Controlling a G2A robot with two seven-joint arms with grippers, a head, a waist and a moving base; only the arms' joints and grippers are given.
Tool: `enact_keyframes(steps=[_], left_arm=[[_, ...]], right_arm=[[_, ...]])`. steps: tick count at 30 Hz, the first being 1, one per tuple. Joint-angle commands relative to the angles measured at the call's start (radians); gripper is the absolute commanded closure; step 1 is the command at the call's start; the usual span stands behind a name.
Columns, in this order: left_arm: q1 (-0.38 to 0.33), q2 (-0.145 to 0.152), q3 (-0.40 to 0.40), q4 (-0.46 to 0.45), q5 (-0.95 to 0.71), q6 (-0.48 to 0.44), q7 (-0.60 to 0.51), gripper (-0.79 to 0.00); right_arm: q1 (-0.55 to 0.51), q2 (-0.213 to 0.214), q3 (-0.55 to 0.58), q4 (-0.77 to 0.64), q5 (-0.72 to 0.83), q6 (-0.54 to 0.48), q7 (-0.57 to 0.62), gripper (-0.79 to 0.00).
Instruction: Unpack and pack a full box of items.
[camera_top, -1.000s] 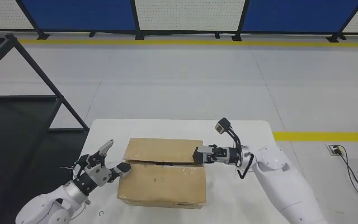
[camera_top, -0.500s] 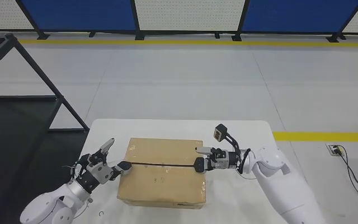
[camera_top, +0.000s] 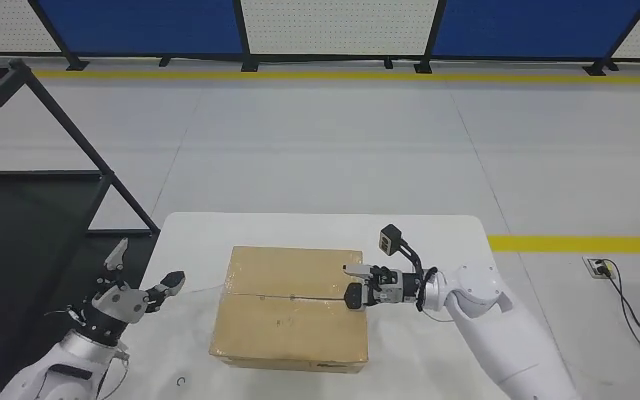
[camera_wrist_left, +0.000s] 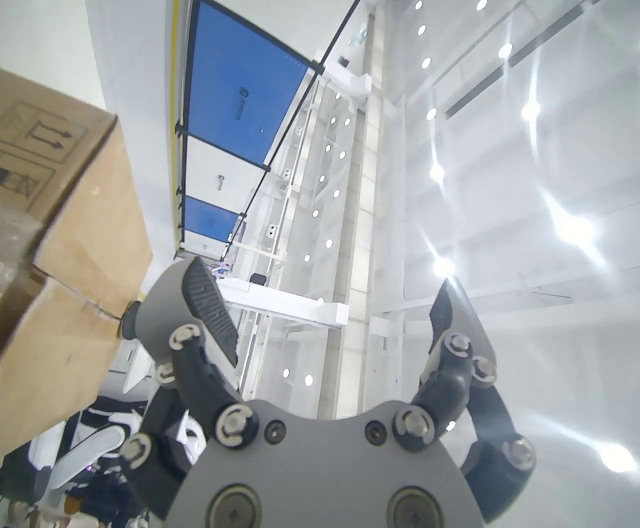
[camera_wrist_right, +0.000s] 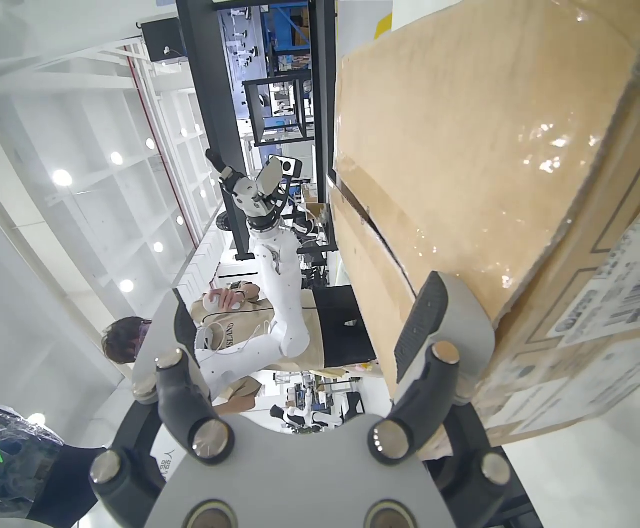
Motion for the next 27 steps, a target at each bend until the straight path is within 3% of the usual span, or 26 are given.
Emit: enact_keyframes(steps=[1,7,19,27], left_arm=[[0.033,-0.003,-0.026,0.006,-0.017,-0.017,0.008,-0.785],[0.125,-0.005,-0.067,0.005,0.012,0.004,-0.006,-0.785],[0.130,-0.005,-0.070,0.004,0.011,0.007,-0.009,-0.785],[0.149,-0.010,0.016,0.055,0.237,-0.068,0.037,-0.785]], right_arm=[[0.005,-0.002,-0.004,0.009,0.003,-0.005,0.003,-0.785],[0.011,-0.004,-0.005,0.020,0.000,-0.030,0.015,-0.785],[-0.001,0.002,0.009,-0.008,-0.010,-0.025,0.017,-0.785],[0.007,-0.002,0.000,-0.012,-0.011,-0.015,0.017,-0.785]])
